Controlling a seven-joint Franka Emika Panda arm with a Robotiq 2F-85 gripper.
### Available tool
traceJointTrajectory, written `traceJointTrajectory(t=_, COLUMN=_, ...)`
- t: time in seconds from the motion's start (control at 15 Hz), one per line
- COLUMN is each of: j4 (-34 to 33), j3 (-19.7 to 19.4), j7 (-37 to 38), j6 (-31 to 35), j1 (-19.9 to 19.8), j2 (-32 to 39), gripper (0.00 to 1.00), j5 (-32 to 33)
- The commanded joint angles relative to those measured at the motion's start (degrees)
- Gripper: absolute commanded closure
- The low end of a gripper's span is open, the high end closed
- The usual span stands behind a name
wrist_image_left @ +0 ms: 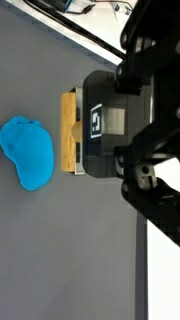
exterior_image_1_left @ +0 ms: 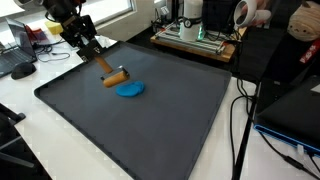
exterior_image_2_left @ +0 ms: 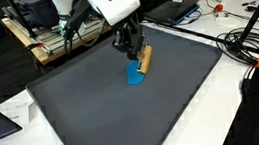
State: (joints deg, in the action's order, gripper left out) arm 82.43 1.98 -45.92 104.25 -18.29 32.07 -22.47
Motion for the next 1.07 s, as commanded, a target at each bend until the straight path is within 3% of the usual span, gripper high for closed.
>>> traceJointTrajectory(t=0.0, j4=-10.55, j3=0.55, j7=-0.34, j6=-6.97, j1=-2.43, j2=6.62, gripper=0.77, j5=-2.61)
traceJointTrajectory(t=0.73, j4=-30.45, j3=3.28, j7=0.39, j6=-18.86, j1=-6.64, j2=21.23, gripper=0.77, j5=-3.78)
traceJointTrajectory(t=0.8, j4=-24.15, j3=1.65, j7=0.0, j6=-15.15, j1=-4.97, j2=17.77, gripper=0.77, j5=-1.72)
traceJointTrajectory(t=0.87, j4=-24.79, j3=1.68, j7=0.0, j6=-15.17, j1=-5.08, j2=18.43, gripper=0.52, j5=-1.68)
traceJointTrajectory(t=1.0, j4=-24.49, j3=1.59, j7=0.0, j6=-14.97, j1=-4.97, j2=18.67, gripper=0.52, j5=-1.61)
